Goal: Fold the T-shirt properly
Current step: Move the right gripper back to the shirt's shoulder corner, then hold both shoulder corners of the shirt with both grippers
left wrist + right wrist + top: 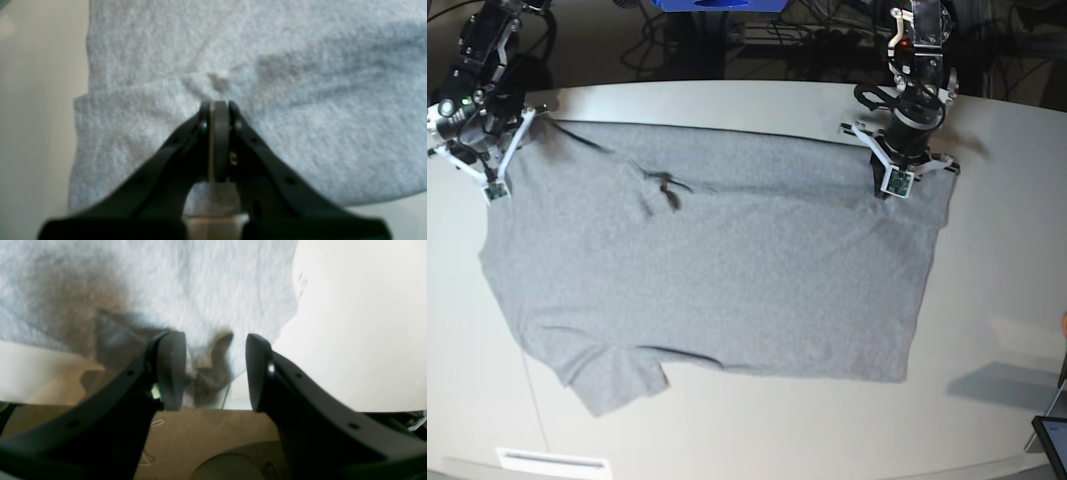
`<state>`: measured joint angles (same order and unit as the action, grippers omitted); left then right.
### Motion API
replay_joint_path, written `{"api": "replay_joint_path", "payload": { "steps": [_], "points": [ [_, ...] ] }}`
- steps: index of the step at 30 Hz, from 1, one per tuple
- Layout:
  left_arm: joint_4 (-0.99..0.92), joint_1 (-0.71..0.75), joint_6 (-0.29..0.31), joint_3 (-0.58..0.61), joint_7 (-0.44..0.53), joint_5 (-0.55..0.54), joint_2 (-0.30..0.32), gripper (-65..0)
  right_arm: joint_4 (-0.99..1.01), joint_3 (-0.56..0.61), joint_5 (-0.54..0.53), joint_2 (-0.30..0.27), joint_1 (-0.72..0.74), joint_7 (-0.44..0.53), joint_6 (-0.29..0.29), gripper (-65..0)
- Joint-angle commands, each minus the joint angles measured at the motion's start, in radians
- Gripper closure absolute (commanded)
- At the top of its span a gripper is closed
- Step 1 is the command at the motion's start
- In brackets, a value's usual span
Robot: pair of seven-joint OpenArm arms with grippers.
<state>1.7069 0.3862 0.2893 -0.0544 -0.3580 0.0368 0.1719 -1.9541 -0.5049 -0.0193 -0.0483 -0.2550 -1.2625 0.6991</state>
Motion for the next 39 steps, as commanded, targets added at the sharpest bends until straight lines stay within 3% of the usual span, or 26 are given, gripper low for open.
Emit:
{"api": "replay_joint_path", "payload": {
  "steps": [1,35,37,39],
  "points": [
    [0.012,-0.002,-0.008,-0.005,0.014,-0.002,0.005,-2.9,-0.017,-0.007,0.002,-0.009,0.007,0.004,-0.001,-27.9],
    [0.012,-0.002,-0.008,-0.014,0.01,-0.002,0.005,-2.9,-0.011,-0.002,0.002,0.028,0.004,0.004,-0.001,-26.7],
    [0.012,-0.002,-0.008,-0.014,0.01,-0.002,0.005,-2.9,-0.009,-0.002,0.0,0.028,0.004,0.004,-0.001,-21.9],
    [0.012,-0.002,-0.008,-0.014,0.01,-0.002,0.005,-2.9,0.009,-0.002,0.0,0.028,0.009,0.002,-0.001,-12.2]
  ]
}}
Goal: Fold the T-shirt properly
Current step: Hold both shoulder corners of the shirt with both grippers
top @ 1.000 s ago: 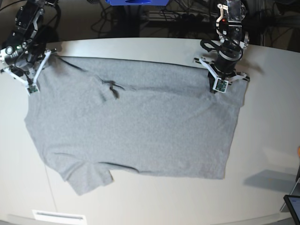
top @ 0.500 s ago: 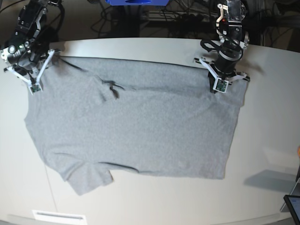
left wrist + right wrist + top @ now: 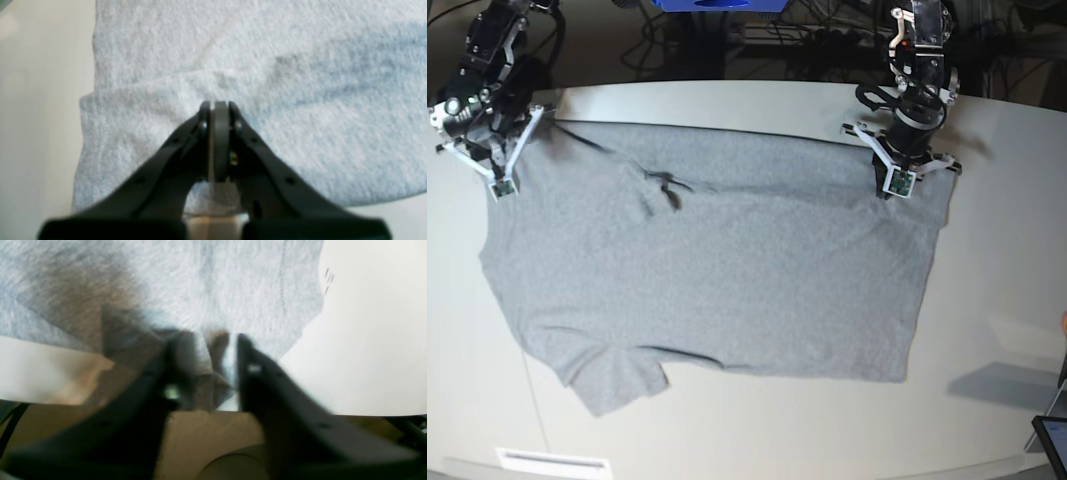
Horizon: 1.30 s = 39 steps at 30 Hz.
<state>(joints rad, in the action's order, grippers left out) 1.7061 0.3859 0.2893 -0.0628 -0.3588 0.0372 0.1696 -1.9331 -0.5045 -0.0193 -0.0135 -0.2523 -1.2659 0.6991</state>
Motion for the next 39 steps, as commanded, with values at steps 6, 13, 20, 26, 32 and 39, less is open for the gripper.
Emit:
{"api": "replay_joint_path", "payload": {
  "steps": [6,13,20,26,32,39],
  "points": [
    [0.013,0.002,-0.008,-0.007,0.011,-0.003,0.008,-2.7,0.024,-0.003,0.0,-0.007,0.009,0.009,-0.001,-0.7],
    [0.013,0.005,-0.008,-0.007,0.011,-0.003,0.008,-2.7,0.022,-0.003,0.0,-0.007,0.026,0.009,-0.001,0.0],
    [0.013,0.006,-0.008,-0.007,0.011,-0.003,0.008,-2.7,0.019,-0.001,0.002,-0.013,0.057,0.009,-0.001,0.0],
    [0.013,0.006,-0.008,-0.007,0.011,-0.003,0.008,-2.7,0.016,-0.001,0.003,-0.013,0.061,0.002,-0.001,-3.3],
    [-0.022,-0.002,-0.008,-0.007,0.011,-0.003,0.008,-2.7,-0.022,-0.009,0.002,-0.013,0.037,0.005,-0.001,-30.8],
    [-0.028,-0.002,-0.008,-0.009,0.011,-0.003,0.008,-2.7,0.002,-0.009,0.002,-0.009,0.043,0.009,-0.001,-21.3]
  ]
}}
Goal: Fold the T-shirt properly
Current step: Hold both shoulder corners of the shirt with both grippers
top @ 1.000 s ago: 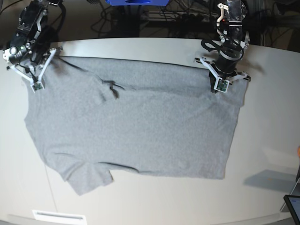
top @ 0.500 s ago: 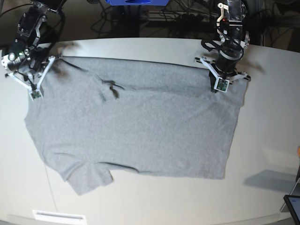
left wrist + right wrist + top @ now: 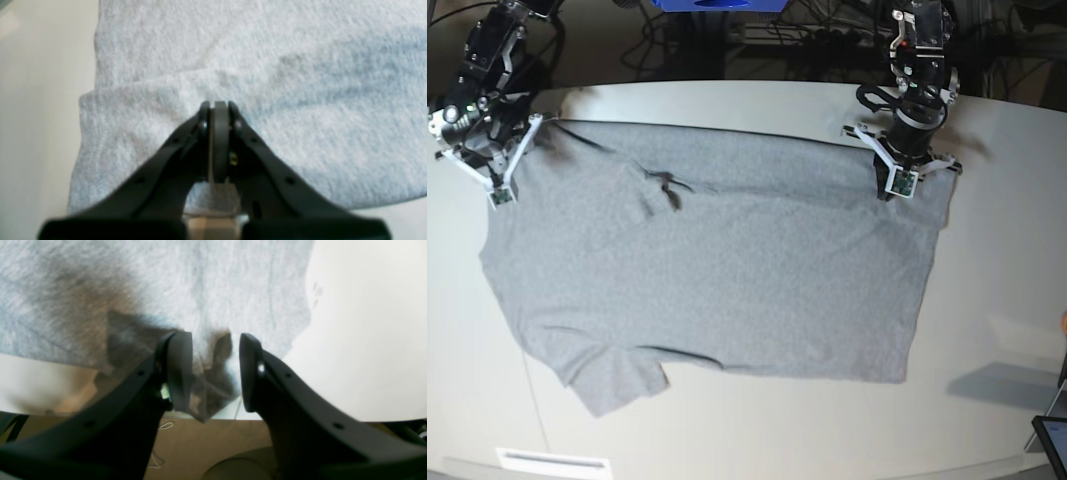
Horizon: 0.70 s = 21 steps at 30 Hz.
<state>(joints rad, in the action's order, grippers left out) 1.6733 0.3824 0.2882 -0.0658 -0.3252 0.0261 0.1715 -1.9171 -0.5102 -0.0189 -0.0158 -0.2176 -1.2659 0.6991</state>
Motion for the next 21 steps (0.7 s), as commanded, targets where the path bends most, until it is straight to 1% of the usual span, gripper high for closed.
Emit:
{"api": "replay_joint_path", "payload": {
  "steps": [1,5,10,16,17,18,20,21],
  "points": [
    [0.004,0.002,-0.007,-0.006,-0.022,0.008,0.006,-2.7,-0.005,-0.003,0.001,-0.006,0.01,0.01,-0.001,-21.3],
    [0.004,0.002,-0.007,-0.006,-0.022,0.008,0.006,-2.7,0.009,-0.001,0.001,-0.006,0.01,0.012,-0.001,-21.5],
    [0.004,0.002,-0.007,-0.006,-0.022,0.008,0.006,-2.7,0.028,-0.001,0.001,-0.006,0.005,0.044,-0.001,-21.6],
    [0.004,0.002,-0.008,-0.006,-0.022,0.008,0.006,-2.7,0.072,-0.003,0.001,-0.006,0.008,0.045,-0.001,-20.7],
    [0.004,0.002,-0.008,-0.006,-0.022,0.008,0.006,-2.7,0.072,-0.003,0.001,-0.006,0.008,0.045,-0.001,-19.2],
    [0.004,0.002,-0.008,-0.006,-0.022,0.008,0.006,-2.7,0.071,-0.003,0.001,-0.006,0.01,0.045,-0.001,-14.9],
    [0.004,0.002,-0.008,-0.006,-0.022,0.008,0.006,-2.7,0.069,-0.001,0.001,-0.006,0.01,0.045,-0.001,-3.9],
    [0.004,0.002,-0.008,-0.006,-0.022,0.008,0.006,-2.7,0.069,0.0,0.001,-0.006,0.01,0.044,-0.001,0.0]
  ]
}}
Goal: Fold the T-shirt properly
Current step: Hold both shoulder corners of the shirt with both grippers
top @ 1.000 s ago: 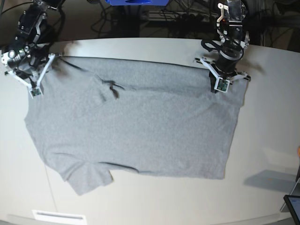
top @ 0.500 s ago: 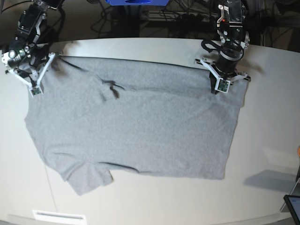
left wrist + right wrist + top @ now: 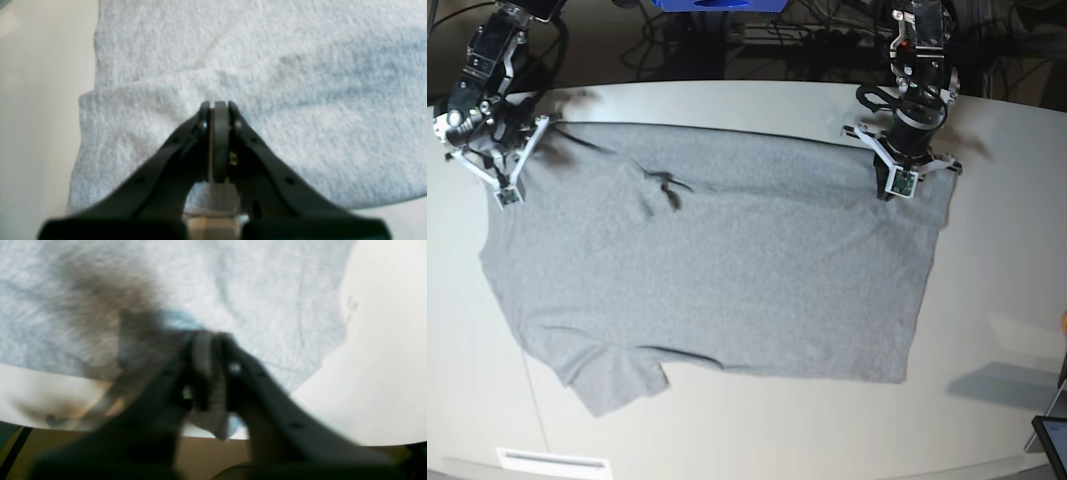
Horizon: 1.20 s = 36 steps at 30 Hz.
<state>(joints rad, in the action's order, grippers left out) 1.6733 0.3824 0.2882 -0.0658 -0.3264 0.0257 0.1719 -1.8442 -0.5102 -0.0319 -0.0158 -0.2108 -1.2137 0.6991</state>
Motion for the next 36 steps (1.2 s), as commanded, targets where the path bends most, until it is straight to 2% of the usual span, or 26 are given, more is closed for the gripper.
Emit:
{"api": "replay_joint_path", "payload": {
  "steps": [1,4,13,20,30,32,35,36],
  "points": [
    [0.004,0.002,-0.008,-0.006,-0.021,0.007,0.005,-2.7,-0.004,0.0,0.014,-0.008,0.004,-0.012,-0.001,0.0],
    [0.004,0.002,-0.008,-0.006,-0.021,0.007,0.005,-2.7,-0.007,-0.001,0.014,-0.009,0.004,-0.012,-0.001,-3.3],
    [0.004,0.002,-0.008,-0.006,-0.021,0.007,0.005,-2.7,-0.01,-0.001,0.014,-0.011,0.004,-0.016,-0.001,-2.9],
    [0.004,0.002,-0.008,-0.006,-0.021,0.007,0.005,-2.7,-0.071,-0.001,0.016,-0.051,0.004,-0.019,-0.001,-3.2],
    [0.004,0.005,-0.008,-0.006,-0.021,0.007,0.005,-2.7,-0.073,-0.001,0.016,-0.057,0.026,-0.081,-0.001,-4.1],
    [0.004,0.005,-0.008,-0.006,-0.021,0.007,0.005,-2.7,-0.088,-0.003,0.016,-0.056,0.023,-0.11,-0.001,-9.3],
    [0.004,0.005,-0.008,-0.006,-0.021,0.007,0.005,-2.7,-0.133,-0.005,0.014,-0.045,0.004,-0.116,-0.001,-24.2],
    [0.004,0.003,-0.008,-0.006,-0.021,0.007,0.005,-2.7,-0.134,-0.005,0.014,-0.036,0.001,-0.116,-0.001,-26.7]
  ]
}}
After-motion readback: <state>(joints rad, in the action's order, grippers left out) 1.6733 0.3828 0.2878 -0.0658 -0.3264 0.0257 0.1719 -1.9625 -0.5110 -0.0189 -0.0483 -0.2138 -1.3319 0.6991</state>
